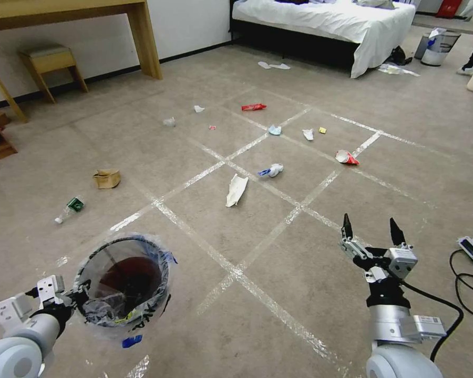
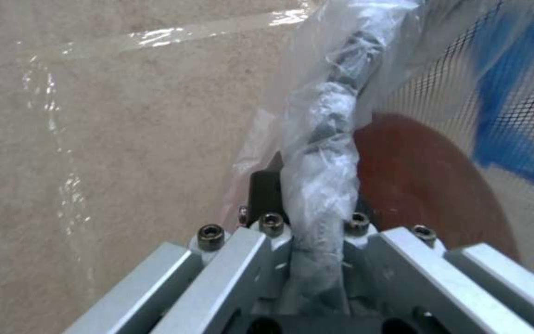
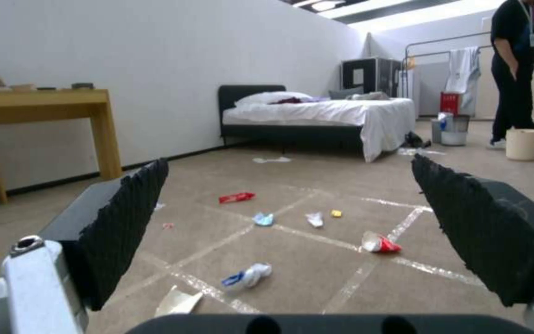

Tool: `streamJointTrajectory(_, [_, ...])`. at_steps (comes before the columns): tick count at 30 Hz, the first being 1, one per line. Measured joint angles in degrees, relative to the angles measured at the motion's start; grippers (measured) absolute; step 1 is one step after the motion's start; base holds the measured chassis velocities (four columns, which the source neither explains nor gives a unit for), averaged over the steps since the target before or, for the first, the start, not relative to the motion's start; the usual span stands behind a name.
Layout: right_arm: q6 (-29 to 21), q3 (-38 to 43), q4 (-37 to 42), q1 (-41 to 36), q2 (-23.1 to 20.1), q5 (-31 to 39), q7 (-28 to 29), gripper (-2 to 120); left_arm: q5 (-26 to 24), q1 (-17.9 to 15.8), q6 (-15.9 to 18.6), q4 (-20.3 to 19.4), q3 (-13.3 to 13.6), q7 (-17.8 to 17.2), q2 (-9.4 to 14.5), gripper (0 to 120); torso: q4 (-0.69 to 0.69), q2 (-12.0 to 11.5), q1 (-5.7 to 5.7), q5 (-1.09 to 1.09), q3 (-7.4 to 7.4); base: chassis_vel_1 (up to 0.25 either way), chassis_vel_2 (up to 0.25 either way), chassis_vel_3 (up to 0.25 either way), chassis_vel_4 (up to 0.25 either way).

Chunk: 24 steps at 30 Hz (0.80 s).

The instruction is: Pick up the trash bin and place the garbage on the floor into it.

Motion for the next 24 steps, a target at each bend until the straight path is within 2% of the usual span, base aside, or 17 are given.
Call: streamJointTrajectory(24, [0.43,0.33,0.36,-0.56,0.53,-0.14,-1.75,100,0.24,-0.80,-0.43,1.44,-0.09,0.72,0.58,1,0.00,0.00,0.01,0.00,0.00,-0.114,0.119,0.117,-0.119])
